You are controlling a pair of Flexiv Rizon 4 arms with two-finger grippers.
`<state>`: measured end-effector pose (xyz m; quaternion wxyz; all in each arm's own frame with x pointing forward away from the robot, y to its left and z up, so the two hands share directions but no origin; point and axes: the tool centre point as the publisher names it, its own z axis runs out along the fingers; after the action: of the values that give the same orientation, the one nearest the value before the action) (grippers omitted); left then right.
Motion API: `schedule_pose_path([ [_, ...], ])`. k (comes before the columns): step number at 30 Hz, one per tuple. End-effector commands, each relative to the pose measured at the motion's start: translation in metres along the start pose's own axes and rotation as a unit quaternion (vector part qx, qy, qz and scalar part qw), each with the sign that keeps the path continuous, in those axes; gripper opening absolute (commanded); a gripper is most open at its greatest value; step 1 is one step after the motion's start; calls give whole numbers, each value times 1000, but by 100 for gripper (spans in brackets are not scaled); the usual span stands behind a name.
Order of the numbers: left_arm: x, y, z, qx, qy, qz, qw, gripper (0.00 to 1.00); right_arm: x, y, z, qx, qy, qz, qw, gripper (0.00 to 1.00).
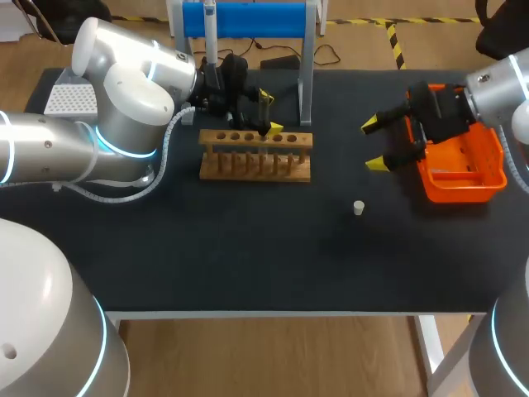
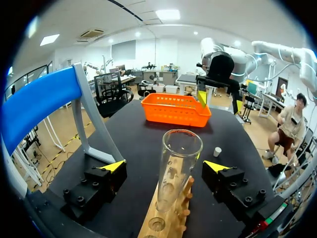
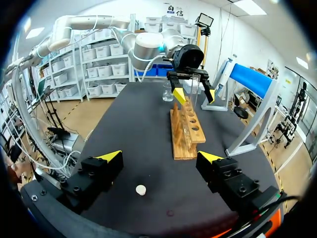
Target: Invert the test tube, pick up the pipette, mount the tip to pipette, aspirate from beaker and dispense into the tube, eject the tip, return the pipette, and cap with the stopper.
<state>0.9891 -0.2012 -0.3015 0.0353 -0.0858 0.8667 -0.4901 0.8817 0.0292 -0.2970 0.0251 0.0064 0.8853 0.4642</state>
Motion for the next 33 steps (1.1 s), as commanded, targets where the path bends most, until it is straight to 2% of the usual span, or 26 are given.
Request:
schedule_pose_path([
  [1, 1, 0, 0, 0, -1, 0, 1000, 100, 0, 0, 0, 1, 1, 0, 1000, 100],
  [5, 1, 0, 0, 0, -1, 0, 1000, 100, 0, 0, 0, 1, 1, 0, 1000, 100],
  [22, 1, 0, 0, 0, -1, 0, 1000, 100, 46, -39, -2, 31, -28, 18, 999, 100],
  [33, 1, 0, 0, 0, -1, 0, 1000, 100, 55, -54, 5, 41, -43, 47, 997, 100],
])
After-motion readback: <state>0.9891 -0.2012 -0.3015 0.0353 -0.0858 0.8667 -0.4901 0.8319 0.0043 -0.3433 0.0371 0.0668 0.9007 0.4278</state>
